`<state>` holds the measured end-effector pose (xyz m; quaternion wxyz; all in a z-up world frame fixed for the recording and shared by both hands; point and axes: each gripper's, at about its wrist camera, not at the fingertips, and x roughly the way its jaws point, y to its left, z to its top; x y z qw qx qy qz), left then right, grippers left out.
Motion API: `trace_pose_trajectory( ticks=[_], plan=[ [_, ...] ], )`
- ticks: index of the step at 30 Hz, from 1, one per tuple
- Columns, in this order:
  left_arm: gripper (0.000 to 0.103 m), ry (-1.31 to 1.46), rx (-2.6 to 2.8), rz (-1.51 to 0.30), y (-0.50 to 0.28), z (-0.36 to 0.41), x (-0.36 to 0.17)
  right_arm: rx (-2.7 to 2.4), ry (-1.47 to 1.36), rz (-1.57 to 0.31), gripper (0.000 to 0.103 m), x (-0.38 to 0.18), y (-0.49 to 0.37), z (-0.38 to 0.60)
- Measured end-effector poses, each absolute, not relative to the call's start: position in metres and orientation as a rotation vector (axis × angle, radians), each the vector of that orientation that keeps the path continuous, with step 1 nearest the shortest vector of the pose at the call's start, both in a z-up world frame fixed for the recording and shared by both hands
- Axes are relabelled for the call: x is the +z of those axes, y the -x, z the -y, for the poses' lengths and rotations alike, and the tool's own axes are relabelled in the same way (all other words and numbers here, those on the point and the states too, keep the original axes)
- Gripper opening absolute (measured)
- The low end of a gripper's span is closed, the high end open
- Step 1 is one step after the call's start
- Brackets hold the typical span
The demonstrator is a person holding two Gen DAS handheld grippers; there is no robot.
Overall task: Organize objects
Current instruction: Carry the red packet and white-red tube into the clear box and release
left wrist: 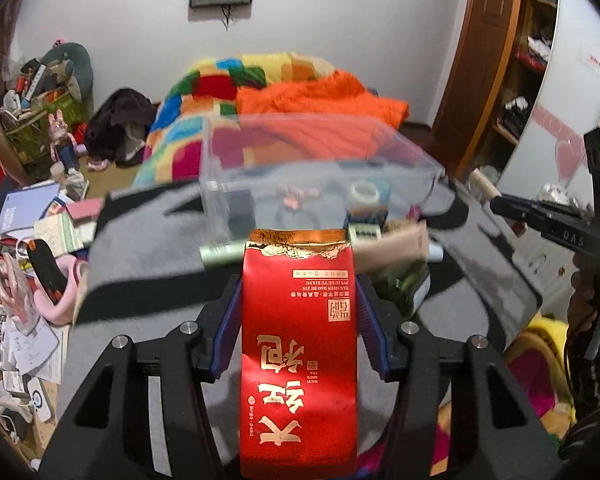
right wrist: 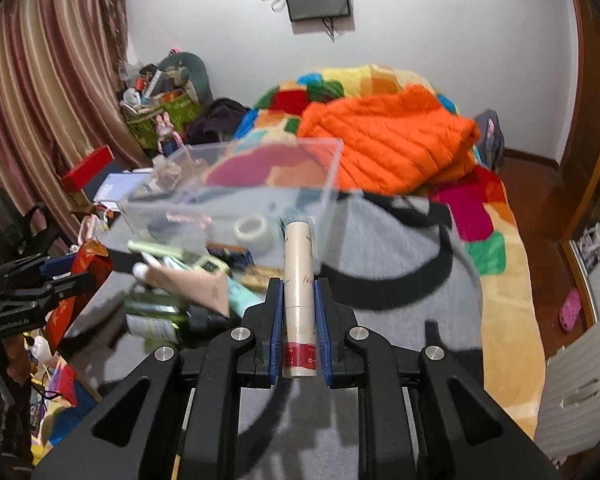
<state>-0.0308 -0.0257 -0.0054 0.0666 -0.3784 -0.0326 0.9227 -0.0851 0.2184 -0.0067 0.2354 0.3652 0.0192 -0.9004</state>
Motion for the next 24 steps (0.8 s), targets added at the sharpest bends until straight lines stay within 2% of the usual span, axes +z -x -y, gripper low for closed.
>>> trace_pose_trajectory(
  ticks=[11,24],
  plan=[
    [0.053,1.029,2.877,0.131,0.068,0.045,0.036,-2.483,-0.912,-0.078,0.014,0.019,0.106,-0.185],
    [0.053,1.232,2.787,0.147,0.155,0.050,0.024,-2.441,-0.992,-0.097,0.014,0.007,0.164,-0.132]
  ],
)
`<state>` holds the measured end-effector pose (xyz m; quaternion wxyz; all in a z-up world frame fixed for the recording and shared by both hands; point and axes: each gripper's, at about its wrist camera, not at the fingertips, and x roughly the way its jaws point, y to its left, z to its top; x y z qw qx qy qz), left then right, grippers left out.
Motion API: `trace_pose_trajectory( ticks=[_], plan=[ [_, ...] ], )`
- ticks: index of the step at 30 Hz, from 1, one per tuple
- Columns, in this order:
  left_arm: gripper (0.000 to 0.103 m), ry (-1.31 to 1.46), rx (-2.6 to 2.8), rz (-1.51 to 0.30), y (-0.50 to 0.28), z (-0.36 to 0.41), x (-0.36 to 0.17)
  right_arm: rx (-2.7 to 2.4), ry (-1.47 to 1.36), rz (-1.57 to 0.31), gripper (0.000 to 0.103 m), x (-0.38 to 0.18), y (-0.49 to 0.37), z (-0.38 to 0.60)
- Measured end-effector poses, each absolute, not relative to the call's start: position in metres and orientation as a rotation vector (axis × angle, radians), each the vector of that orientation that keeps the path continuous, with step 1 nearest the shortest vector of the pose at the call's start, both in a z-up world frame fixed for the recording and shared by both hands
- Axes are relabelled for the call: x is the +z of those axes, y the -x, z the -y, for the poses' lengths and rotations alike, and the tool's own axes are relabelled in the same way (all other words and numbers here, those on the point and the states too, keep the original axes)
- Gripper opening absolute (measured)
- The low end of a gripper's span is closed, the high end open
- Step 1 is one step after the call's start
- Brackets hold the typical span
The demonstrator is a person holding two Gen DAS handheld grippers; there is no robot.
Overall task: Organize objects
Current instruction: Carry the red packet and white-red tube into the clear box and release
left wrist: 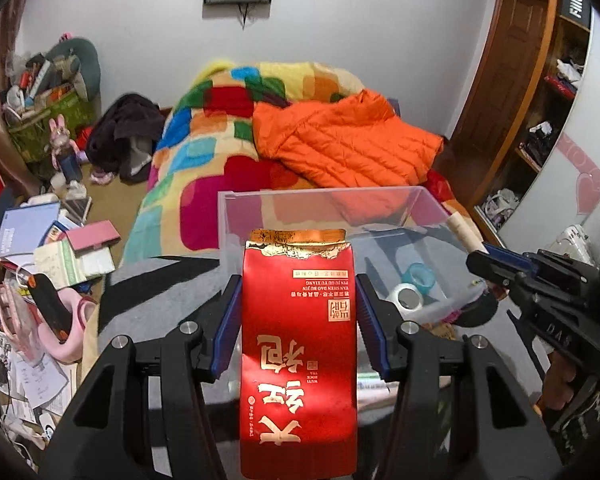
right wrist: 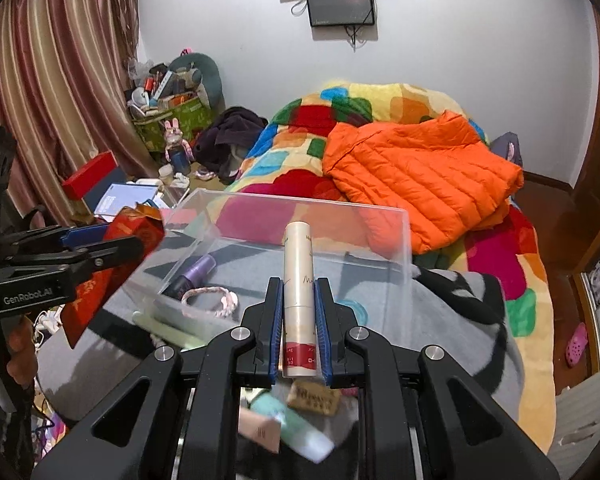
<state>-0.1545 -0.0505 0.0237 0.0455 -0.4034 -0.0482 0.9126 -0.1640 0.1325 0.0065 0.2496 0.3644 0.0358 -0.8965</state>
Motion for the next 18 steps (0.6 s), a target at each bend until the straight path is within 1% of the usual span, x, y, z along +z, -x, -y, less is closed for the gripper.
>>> trace_pose_trajectory(
  ticks=[5,9,12,18],
  plan=[
    [0.053,1.355,2.733,0.120,0.185,0.047,0.010,-2.395,-1.084,-0.130,0.014,-0.007,0.188,-0.116],
    [0.053,1.431,2.693,0.053,0.203,0.035,0.001,-2.349,-1.163,-0.150,0.014,-0.019,0.203,-0.104],
    [0.053,1.454,2.677,0.017,0.210,0.029,-0.001,-2.320,-1.204,-0.162,0.014,-0.027,0.212,-0.097],
    [0.055,1.417,2.674,0.018,0.208,0.025,0.006,-2.274,-1.222,-0.187,0.014,-0.033,0.212,-0.087]
  ],
)
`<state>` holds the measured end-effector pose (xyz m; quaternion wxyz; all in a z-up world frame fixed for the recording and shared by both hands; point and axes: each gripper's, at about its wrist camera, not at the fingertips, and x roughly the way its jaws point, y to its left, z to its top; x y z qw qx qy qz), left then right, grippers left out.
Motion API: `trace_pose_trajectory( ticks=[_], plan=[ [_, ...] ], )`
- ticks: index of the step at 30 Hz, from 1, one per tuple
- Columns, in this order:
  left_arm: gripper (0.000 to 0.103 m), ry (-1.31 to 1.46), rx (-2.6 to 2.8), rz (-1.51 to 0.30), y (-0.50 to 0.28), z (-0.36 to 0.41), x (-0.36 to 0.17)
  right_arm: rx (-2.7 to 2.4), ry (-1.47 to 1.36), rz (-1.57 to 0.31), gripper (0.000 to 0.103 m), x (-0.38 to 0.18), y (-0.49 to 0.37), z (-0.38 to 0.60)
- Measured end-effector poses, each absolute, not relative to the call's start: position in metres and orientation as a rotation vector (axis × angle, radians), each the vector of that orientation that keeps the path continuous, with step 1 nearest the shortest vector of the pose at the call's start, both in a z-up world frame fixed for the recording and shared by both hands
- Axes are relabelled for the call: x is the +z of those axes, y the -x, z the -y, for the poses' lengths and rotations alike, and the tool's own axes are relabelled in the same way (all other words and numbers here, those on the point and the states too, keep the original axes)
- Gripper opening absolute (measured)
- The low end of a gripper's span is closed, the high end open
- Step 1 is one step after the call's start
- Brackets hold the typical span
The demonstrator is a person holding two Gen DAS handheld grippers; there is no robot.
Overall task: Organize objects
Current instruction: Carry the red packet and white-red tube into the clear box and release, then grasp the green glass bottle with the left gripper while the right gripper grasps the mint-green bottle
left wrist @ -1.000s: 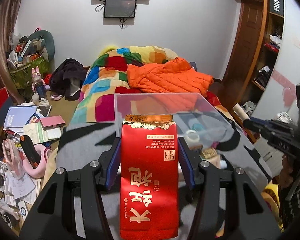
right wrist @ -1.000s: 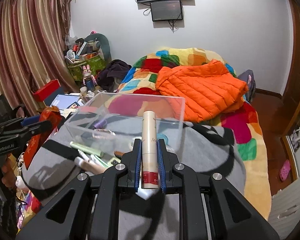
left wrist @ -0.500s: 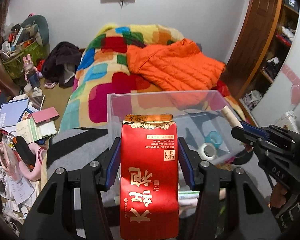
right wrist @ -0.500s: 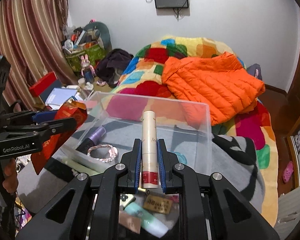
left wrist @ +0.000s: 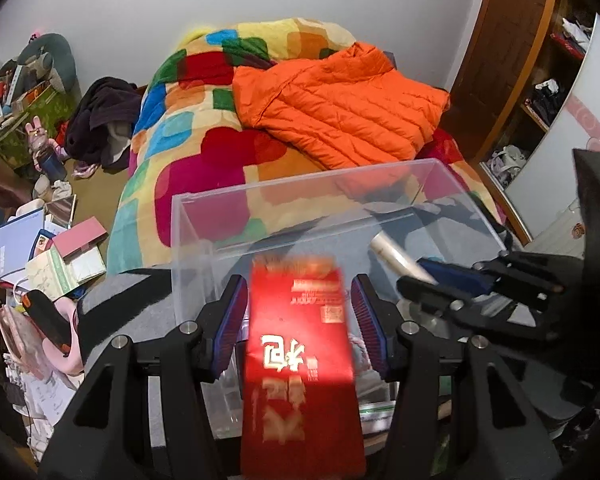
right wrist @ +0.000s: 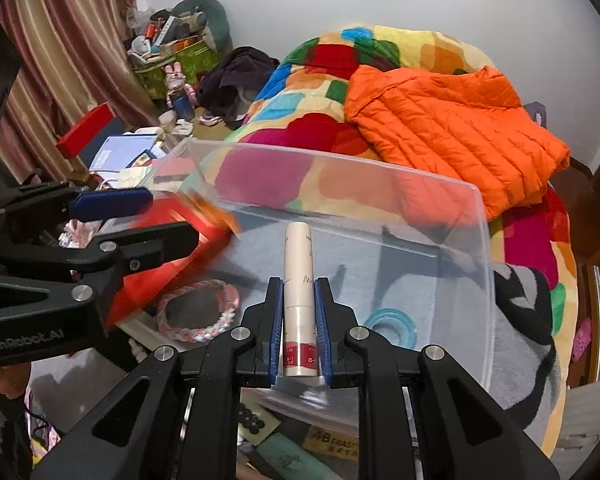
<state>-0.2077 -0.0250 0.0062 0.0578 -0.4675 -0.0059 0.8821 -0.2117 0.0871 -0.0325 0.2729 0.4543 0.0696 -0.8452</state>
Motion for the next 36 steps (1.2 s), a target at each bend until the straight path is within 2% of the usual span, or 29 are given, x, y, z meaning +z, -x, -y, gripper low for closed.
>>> trace_pose_trajectory(
  ticks=[6,8,15,18,22,25,36],
  plan=[
    [0.056,1.305,2.720,0.005,0.181,0.024,0.027,-2.273,-1.163,-0.166,0.014,-0.019,0.196,-0.096],
    [0.062,1.251,2.739,-0.009,0.166,0.022,0.034,-2.280,-1.143,-0.160,0.015,-0.014,0.190,-0.102],
    [0.066,1.170,2.753,-0.038,0.128,0.013,0.039,-2.313,-1.086,-0.133,0.020,0.000,0.160,-0.130],
    [0.066,1.167,2.752,-0.043,0.115,0.009,0.033,-2.327,-1.071,-0.113,0.024,0.003,0.150,-0.145],
    [0.075,1.191,2.722,-0.017,0.101,0.001,0.017,-2.339,-1.068,-0.081,0.030,0.003,0.137,-0.164],
    [0.075,1.212,2.701,-0.031,0.092,-0.007,0.005,-2.373,-1.067,-0.097,0.033,-0.001,0.129,-0.175],
    [0.078,1.294,2.570,-0.005,0.079,-0.039,-0.037,-2.408,-1.164,-0.058,0.036,-0.034,0.126,-0.200]
  ],
)
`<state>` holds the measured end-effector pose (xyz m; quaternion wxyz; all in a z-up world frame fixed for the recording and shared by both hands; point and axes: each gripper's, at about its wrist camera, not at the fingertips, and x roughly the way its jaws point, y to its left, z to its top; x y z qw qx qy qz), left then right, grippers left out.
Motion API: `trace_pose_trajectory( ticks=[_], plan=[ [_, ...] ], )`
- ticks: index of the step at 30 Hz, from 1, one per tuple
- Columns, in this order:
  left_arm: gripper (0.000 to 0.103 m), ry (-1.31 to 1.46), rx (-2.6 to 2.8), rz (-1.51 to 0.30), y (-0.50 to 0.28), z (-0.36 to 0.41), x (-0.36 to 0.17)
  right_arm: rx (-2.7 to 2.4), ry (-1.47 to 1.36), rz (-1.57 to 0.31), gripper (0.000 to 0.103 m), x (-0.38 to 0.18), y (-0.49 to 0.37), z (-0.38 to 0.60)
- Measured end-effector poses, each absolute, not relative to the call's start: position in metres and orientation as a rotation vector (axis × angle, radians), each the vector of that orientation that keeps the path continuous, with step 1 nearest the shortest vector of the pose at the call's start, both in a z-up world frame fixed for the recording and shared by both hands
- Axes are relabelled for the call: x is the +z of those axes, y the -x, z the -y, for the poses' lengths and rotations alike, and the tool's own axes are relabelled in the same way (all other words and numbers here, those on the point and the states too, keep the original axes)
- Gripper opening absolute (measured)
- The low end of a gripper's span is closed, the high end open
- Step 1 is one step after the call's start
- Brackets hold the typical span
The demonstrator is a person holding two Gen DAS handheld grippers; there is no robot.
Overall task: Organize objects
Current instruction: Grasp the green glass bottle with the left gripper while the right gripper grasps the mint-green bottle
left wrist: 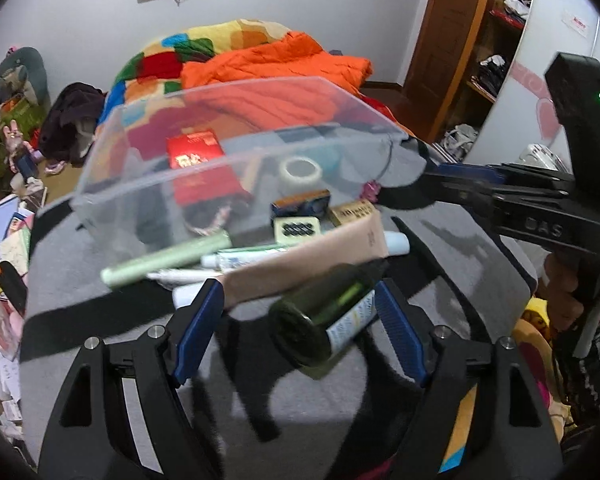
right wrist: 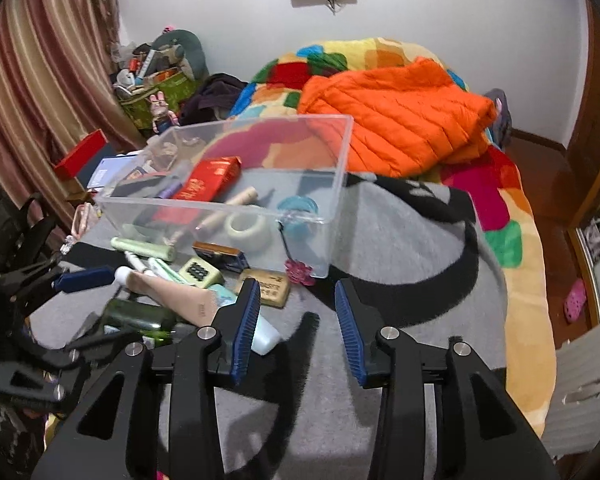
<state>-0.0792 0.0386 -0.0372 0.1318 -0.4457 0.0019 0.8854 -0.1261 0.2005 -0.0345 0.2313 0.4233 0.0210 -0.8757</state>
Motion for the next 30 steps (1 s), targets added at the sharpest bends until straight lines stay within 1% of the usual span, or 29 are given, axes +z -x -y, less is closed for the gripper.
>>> trace_pose_trajectory(
  ticks=[3,7,9,11,12,18,21,25,30],
  plan=[
    [0.078,1.311,2.559,-0.009,0.082,-0.043,-0.044,-2.412,-1.190,-0.046,0.036,-0.044,0.132,-0.196],
    [0.078,1.313,2.552,0.038,0.085,-0.040,-0.048,-2.432,-1.218,-0.055,0.036,-0.055,0.143,-0.187],
    [0.076,1.297,2.555,0.058,0.083,-0.039,-0.050,-2.431,-1.238,-0.044,0.036,-0.060,0.148,-0.183],
    [0.064,1.281,2.549,0.079,0.082,-0.038,-0.049,-2.427,-1.264,-0.024,0.035,-0.065,0.152,-0.181],
    [0.061,1.274,2.537,0.093,0.081,-0.037,-0.049,-2.424,-1.279,-0.004,0.035,-0.069,0.154,-0.181],
    [0.055,1.230,2.548,0.127,0.068,-0.029,-0.046,-2.362,-1.317,0.038,0.036,-0.079,0.147,-0.178],
    [0.054,1.218,2.559,0.154,0.061,-0.021,-0.045,-2.339,-1.295,-0.004,0.036,-0.076,0.137,-0.174],
    [0.053,1.223,2.603,0.183,0.050,-0.004,-0.044,-2.298,-1.275,-0.116,0.036,-0.075,0.124,-0.165],
    [0.052,1.242,2.661,0.233,0.033,0.021,-0.043,-2.234,-1.242,-0.160,0.036,-0.072,0.108,-0.162]
  ],
)
